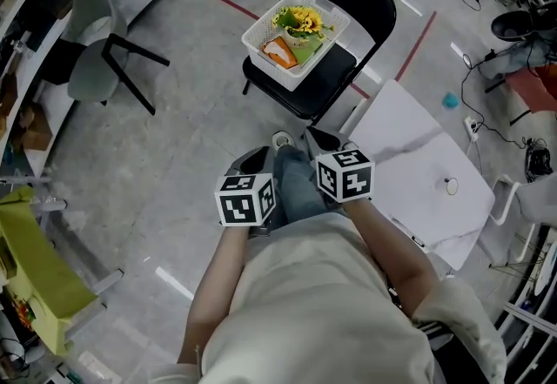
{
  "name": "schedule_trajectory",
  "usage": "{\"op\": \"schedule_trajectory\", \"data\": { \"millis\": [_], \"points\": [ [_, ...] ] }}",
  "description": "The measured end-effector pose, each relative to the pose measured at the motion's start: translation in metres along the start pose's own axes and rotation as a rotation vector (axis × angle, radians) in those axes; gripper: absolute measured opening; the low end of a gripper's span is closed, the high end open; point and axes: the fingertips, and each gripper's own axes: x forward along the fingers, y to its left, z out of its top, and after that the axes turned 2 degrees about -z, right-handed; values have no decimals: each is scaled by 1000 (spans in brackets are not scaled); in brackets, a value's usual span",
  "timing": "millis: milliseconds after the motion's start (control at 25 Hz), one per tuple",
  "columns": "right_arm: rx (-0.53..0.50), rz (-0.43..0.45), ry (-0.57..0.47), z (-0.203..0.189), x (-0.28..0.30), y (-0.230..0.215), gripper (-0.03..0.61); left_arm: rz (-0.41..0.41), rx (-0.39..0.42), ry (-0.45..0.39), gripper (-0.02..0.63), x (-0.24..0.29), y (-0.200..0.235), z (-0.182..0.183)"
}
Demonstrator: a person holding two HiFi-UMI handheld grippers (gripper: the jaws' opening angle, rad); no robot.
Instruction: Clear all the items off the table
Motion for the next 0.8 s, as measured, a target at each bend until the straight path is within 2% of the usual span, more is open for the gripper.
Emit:
{"op": "schedule_trajectory", "data": {
  "millis": [560,800],
  "points": [
    [34,-27,-17,5,-20,-9,-2,-31,39,26,8,2,-20,5],
    [59,-69,-30,2,-39,-32,-2,-75,97,58,9,15,-49,3]
  ]
}}
